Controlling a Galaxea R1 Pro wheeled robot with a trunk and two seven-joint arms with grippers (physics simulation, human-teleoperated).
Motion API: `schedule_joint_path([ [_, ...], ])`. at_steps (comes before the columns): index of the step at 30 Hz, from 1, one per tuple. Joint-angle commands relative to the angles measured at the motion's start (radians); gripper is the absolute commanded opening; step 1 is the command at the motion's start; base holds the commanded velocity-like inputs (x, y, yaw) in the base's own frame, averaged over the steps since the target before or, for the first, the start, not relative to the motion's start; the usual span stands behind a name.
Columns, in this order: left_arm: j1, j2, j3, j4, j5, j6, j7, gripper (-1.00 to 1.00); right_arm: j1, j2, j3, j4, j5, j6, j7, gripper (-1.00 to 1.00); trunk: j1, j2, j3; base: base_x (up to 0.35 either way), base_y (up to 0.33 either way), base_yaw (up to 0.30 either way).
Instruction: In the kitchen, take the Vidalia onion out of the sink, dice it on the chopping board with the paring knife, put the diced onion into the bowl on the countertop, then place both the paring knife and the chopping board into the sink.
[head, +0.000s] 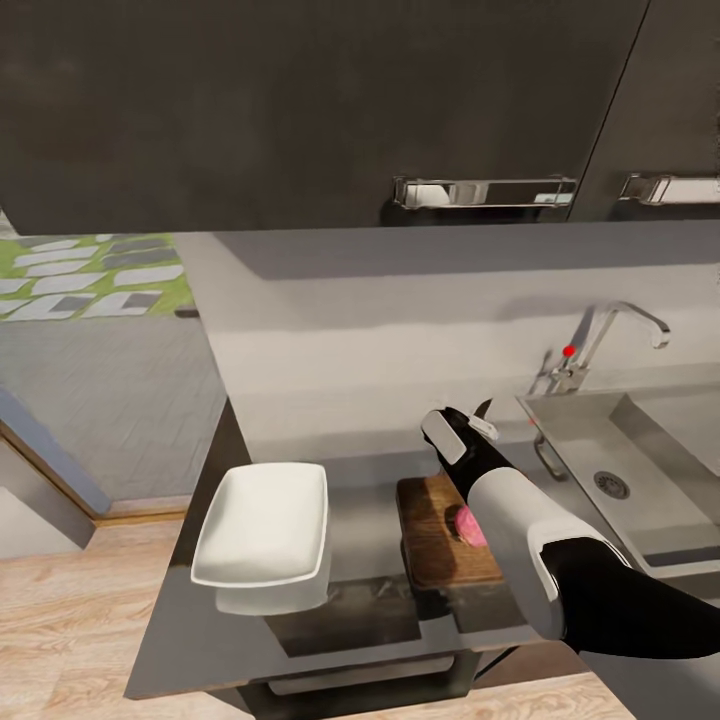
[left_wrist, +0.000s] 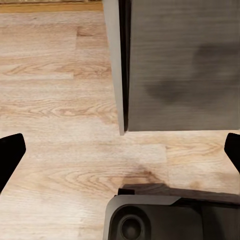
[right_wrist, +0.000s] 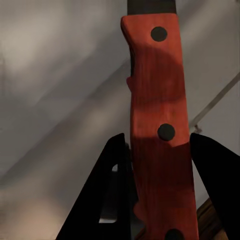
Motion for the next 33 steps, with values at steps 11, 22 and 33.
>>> schedule_joint_path([
  [11, 0.0, 0.0, -0.002, 0.0, 0.005, -0.001, 0.002, 1.0, -0.001, 0.0, 0.007, -0.064, 0.005, 0.012, -0.01, -1.0, 0.001, -0.002, 0.016, 0.0, 0.0, 0.0],
  [22, 0.0, 0.0, -0.002, 0.0, 0.005, -0.001, 0.002, 1.0, -0.001, -0.006, 0.008, -0.165, 0.01, 0.044, -0.016, -1.0, 0.001, -0.002, 0.033, 0.0, 0.0, 0.0],
  [33, -0.001, 0.0, -0.002, 0.016, 0.004, -0.001, 0.002, 1.0, -0.001, -0.013, 0.008, -0.284, 0.086, 0.138, -0.023, -1.0, 0.001, -0.002, 0.051, -0.079, 0.0, 0.0],
])
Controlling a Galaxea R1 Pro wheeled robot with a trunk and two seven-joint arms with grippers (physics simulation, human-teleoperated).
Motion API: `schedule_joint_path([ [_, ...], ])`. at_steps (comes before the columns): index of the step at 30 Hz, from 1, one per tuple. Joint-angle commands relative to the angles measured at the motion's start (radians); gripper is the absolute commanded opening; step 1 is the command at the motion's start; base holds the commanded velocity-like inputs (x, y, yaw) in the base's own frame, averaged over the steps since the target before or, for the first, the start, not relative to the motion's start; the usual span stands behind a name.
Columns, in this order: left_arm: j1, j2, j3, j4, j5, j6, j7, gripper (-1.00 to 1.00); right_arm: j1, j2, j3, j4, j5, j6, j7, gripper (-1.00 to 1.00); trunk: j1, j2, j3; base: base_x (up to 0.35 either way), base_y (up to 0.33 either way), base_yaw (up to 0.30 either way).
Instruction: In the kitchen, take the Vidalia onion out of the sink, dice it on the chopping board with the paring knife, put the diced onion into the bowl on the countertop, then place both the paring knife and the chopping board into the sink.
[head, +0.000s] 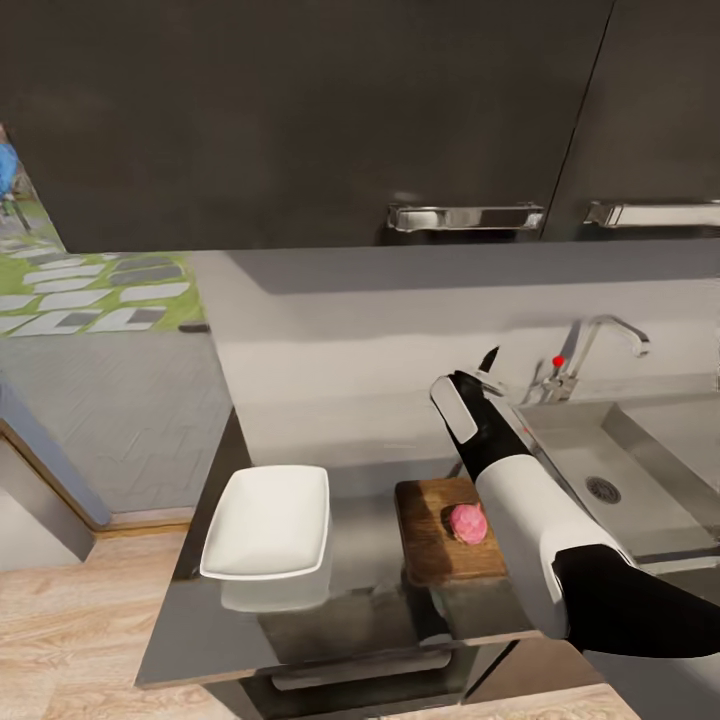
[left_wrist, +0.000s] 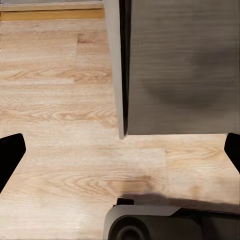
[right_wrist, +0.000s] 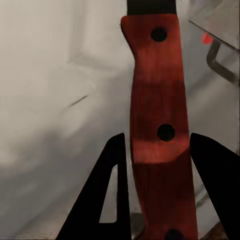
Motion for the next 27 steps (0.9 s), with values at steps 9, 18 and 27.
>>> schedule_joint_path([
  [9, 0.0, 0.0, -0.002, -0.001, 0.005, -0.001, 0.002, 1.0, -0.001, -0.001, 0.003, -0.003, 0.003, 0.008, -0.007, -1.0, 0.0, -0.002, 0.012, -0.325, -0.005, 0.0],
  [18, 0.0, 0.0, -0.002, -0.001, 0.005, -0.001, 0.002, 1.0, 0.0, -0.01, 0.003, -0.004, 0.002, 0.009, -0.006, -1.0, 0.0, -0.002, 0.027, -0.317, -0.115, 0.0],
  [27, -0.001, 0.0, -0.002, 0.0, 0.006, -0.001, 0.002, 1.0, 0.067, -0.051, 0.007, -0.208, 0.048, 0.008, 0.014, -1.0, 0.0, -0.002, 0.032, -0.183, -0.122, 0.0],
])
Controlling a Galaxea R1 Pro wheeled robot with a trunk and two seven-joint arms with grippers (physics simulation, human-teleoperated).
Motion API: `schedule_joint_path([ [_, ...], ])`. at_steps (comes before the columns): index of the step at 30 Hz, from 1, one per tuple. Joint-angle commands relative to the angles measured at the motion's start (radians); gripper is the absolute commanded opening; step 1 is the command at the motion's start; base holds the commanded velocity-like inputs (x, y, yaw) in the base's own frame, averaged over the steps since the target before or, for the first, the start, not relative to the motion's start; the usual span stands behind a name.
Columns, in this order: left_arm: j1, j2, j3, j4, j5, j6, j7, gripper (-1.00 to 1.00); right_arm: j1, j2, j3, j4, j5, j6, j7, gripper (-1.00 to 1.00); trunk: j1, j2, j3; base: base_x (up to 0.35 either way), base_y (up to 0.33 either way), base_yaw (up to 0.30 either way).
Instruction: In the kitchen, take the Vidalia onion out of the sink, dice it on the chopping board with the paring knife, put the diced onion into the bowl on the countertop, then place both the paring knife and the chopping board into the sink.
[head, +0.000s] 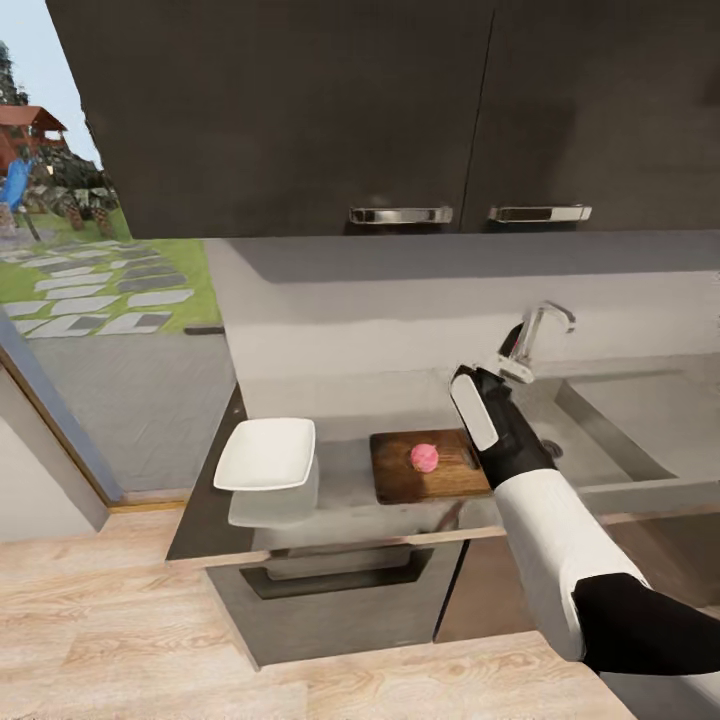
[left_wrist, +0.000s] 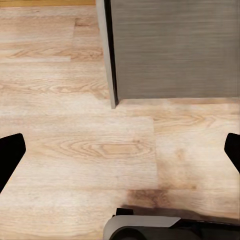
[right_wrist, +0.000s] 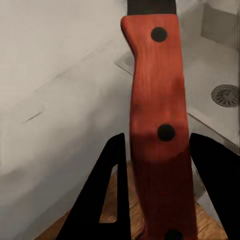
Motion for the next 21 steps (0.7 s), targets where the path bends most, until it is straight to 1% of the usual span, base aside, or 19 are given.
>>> schedule_joint_path([
  [1, 0.0, 0.0, -0.002, -0.001, 0.005, -0.001, 0.002, 1.0, 0.025, -0.003, 0.004, -0.041, 0.006, 0.006, 0.002, -1.0, 0.001, -0.002, -0.002, -0.024, -0.017, 0.0],
  [2, 0.0, 0.0, -0.002, -0.001, 0.005, -0.001, 0.002, 1.0, 0.063, -0.005, 0.01, -0.1, 0.028, 0.007, 0.021, -1.0, 0.001, -0.002, -0.002, -0.012, -0.009, 0.0],
  [3, 0.0, 0.0, -0.002, -0.001, 0.006, -0.001, 0.002, 1.0, 0.107, -0.008, 0.017, -0.164, 0.064, 0.014, 0.04, -1.0, 0.001, -0.002, -0.002, -0.006, -0.005, 0.0],
  [4, 0.0, 0.0, -0.002, -0.001, 0.006, -0.001, 0.003, 1.0, 0.135, -0.009, 0.021, -0.203, 0.09, 0.021, 0.051, -1.0, 0.001, -0.002, -0.002, -0.004, -0.003, 0.0],
  [5, 0.0, 0.0, -0.002, -0.001, 0.006, -0.001, 0.003, 1.0, 0.149, -0.009, 0.022, -0.222, 0.104, 0.024, 0.055, -1.0, 0.001, -0.002, -0.002, -0.003, -0.002, 0.0],
  [8, -0.001, 0.0, -0.001, 0.007, 0.006, -0.001, 0.002, 1.0, 0.24, -0.011, 0.027, -0.34, 0.188, 0.035, 0.094, -1.0, 0.001, -0.002, -0.002, -0.001, -0.001, 0.0],
  [9, -0.001, 0.0, -0.001, 0.009, 0.006, -0.001, 0.002, 1.0, 0.255, -0.013, 0.027, -0.359, 0.202, 0.036, 0.103, -1.0, 0.001, -0.002, -0.002, 0.0, 0.0, 0.0],
  [11, -0.002, 0.0, -0.001, 0.016, 0.005, -0.001, 0.003, 1.0, 0.311, -0.023, 0.028, -0.426, 0.26, 0.038, 0.145, -1.0, 0.001, -0.002, -0.002, 0.0, 0.0, 0.0],
  [12, -0.002, 0.0, -0.001, 0.019, 0.005, -0.001, 0.003, 1.0, 0.336, -0.03, 0.028, -0.455, 0.29, 0.039, 0.169, -1.0, 0.001, -0.002, -0.002, 0.0, 0.0, 0.0],
  [13, -0.003, 0.0, -0.001, 0.022, 0.004, -0.001, 0.003, 1.0, 0.389, -0.048, 0.029, -0.502, 0.356, 0.039, 0.231, -1.0, 0.001, -0.002, -0.002, 0.0, 0.0, 0.0],
  [14, -0.003, 0.0, -0.001, 0.023, 0.005, -0.001, 0.003, 1.0, 0.407, -0.054, 0.029, -0.512, 0.377, 0.039, 0.255, -1.0, 0.001, -0.002, -0.002, 0.0, 0.0, 0.0],
  [15, -0.003, 0.0, -0.001, 0.023, 0.005, -0.001, 0.003, 1.0, 0.416, -0.056, 0.029, -0.516, 0.387, 0.039, 0.267, -1.0, 0.001, -0.002, -0.002, 0.0, 0.0, 0.0],
  [17, -0.003, 0.0, -0.001, 0.026, 0.005, -0.001, 0.003, 1.0, 0.45, -0.062, 0.03, -0.528, 0.43, 0.039, 0.309, -1.0, 0.001, -0.002, -0.002, 0.0, 0.0, 0.0],
  [19, -0.003, 0.0, -0.001, 0.029, 0.004, -0.001, 0.003, 1.0, 0.482, -0.064, 0.032, -0.547, 0.485, 0.037, 0.339, -1.0, 0.001, -0.002, -0.002, 0.0, 0.0, 0.0],
  [20, -0.003, 0.0, -0.001, 0.029, 0.004, -0.001, 0.003, 1.0, 0.49, -0.064, 0.034, -0.553, 0.501, 0.037, 0.345, -1.0, 0.001, -0.002, -0.002, 0.0, 0.0, 0.0],
  [21, -0.003, 0.0, -0.001, 0.03, 0.004, -0.001, 0.003, 1.0, 0.506, -0.065, 0.043, -0.566, 0.535, 0.035, 0.355, -1.0, 0.001, -0.002, -0.002, 0.0, 0.0, 0.0],
])
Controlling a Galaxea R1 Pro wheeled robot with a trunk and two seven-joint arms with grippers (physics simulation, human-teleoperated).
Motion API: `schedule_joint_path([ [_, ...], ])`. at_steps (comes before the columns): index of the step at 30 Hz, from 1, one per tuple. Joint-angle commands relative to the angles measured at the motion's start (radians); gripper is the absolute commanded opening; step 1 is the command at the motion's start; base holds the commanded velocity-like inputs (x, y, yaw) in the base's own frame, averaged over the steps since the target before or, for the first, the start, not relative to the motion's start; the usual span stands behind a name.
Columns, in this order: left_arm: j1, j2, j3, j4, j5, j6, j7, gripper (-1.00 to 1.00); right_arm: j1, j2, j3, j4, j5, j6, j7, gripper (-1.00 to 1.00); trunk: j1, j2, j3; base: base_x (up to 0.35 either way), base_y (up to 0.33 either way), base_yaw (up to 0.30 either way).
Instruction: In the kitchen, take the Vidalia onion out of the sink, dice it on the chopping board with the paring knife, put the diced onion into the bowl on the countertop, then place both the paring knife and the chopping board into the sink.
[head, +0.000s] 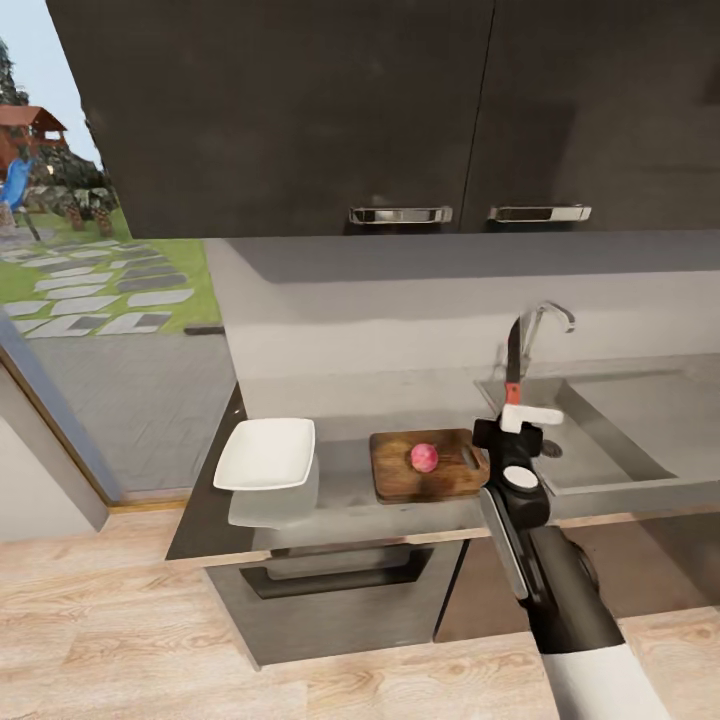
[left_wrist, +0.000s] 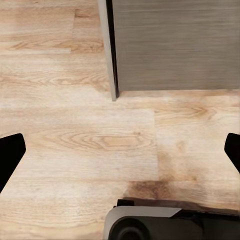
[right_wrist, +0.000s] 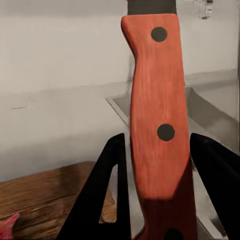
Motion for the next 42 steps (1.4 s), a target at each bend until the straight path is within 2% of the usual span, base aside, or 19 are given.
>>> schedule_joint_path([
  [1, 0.0, 0.0, -0.002, -0.001, 0.005, -0.001, 0.002, 1.0, 0.016, 0.0, 0.014, -0.014, 0.032, 0.006, 0.004, -1.0, 0.001, -0.002, -0.002, 0.0, 0.0, 0.0],
  [2, 0.0, 0.0, -0.002, 0.0, 0.005, -0.001, 0.002, 1.0, 0.031, -0.001, 0.028, -0.026, 0.058, 0.005, 0.01, -1.0, 0.001, -0.002, -0.002, 0.0, 0.0, 0.0],
  [3, 0.0, 0.0, -0.002, 0.001, 0.005, -0.001, 0.002, 1.0, 0.063, -0.002, 0.068, -0.051, 0.094, 0.001, 0.017, -1.0, 0.001, -0.002, -0.002, 0.0, 0.0, 0.0],
  [4, 0.0, 0.0, -0.002, 0.001, 0.005, -0.001, 0.002, 1.0, 0.073, -0.003, 0.081, -0.056, 0.101, 0.0, 0.019, -1.0, 0.001, -0.002, -0.002, 0.0, 0.0, 0.0],
  [6, 0.0, 0.0, -0.002, 0.001, 0.005, -0.001, 0.002, 1.0, 0.091, -0.016, 0.095, -0.063, 0.108, -0.001, 0.02, -1.0, 0.001, -0.002, -0.002, 0.0, 0.0, 0.0],
  [9, 0.0, 0.0, -0.002, 0.001, 0.005, -0.001, 0.002, 1.0, 0.107, -0.062, 0.123, -0.072, 0.112, -0.005, 0.02, -1.0, 0.001, -0.002, -0.002, 0.0, 0.0, 0.0],
  [11, 0.0, 0.0, -0.002, 0.002, 0.005, -0.001, 0.002, 1.0, 0.113, -0.085, 0.164, -0.076, 0.113, -0.007, 0.018, -1.0, 0.001, -0.002, -0.002, 0.0, 0.0, 0.0],
  [14, 0.0, 0.0, -0.002, 0.002, 0.005, -0.001, 0.002, 1.0, 0.121, -0.126, 0.257, -0.08, 0.123, -0.007, 0.004, -1.0, 0.001, -0.002, -0.002, 0.0, 0.0, 0.0],
  [17, 0.0, 0.0, -0.002, 0.002, 0.005, -0.001, 0.002, 1.0, 0.123, -0.144, 0.296, -0.081, 0.127, -0.004, -0.017, -1.0, 0.001, -0.002, -0.002, 0.0, 0.0, 0.0],
  [23, 0.0, 0.0, -0.002, 0.003, 0.005, -0.001, 0.002, 1.0, 0.124, -0.152, 0.315, -0.082, 0.135, 0.002, -0.034, -1.0, 0.001, -0.002, -0.002, 0.0, 0.0, 0.0],
  [25, 0.0, 0.0, -0.002, 0.003, 0.005, -0.001, 0.002, 1.0, 0.124, -0.151, 0.329, -0.081, 0.192, 0.036, -0.035, -1.0, 0.001, -0.002, -0.002, -0.018, -0.078, 0.0],
  [28, 0.0, 0.0, -0.002, 0.003, 0.005, -0.001, 0.003, 1.0, 0.124, -0.151, 0.367, -0.08, 0.24, 0.07, -0.036, -1.0, 0.001, -0.002, -0.002, -0.068, -0.187, 0.0],
  [30, 0.0, 0.0, -0.002, 0.003, 0.005, 0.0, 0.003, 1.0, 0.124, -0.15, 0.391, -0.08, 0.256, 0.083, -0.036, -1.0, 0.001, -0.002, -0.002, -0.098, -0.25, 0.0],
  [33, 0.0, 0.0, -0.002, 0.004, 0.006, 0.0, 0.003, 1.0, 0.126, -0.149, 0.406, -0.08, 0.263, 0.101, -0.036, -1.0, 0.001, -0.002, -0.002, -0.107, -0.269, 0.0],
  [39, 0.0, 0.0, -0.002, 0.011, 0.005, 0.0, 0.003, 1.0, 0.128, -0.149, 0.468, -0.08, 0.267, 0.149, -0.036, -1.0, 0.001, -0.002, -0.002, -0.111, -0.277, 0.0],
  [42, 0.0, 0.0, -0.002, 0.012, 0.005, 0.0, 0.003, 1.0, 0.128, -0.15, 0.48, -0.078, 0.267, 0.161, -0.037, -1.0, 0.001, -0.002, -0.002, -0.112, -0.279, 0.0],
])
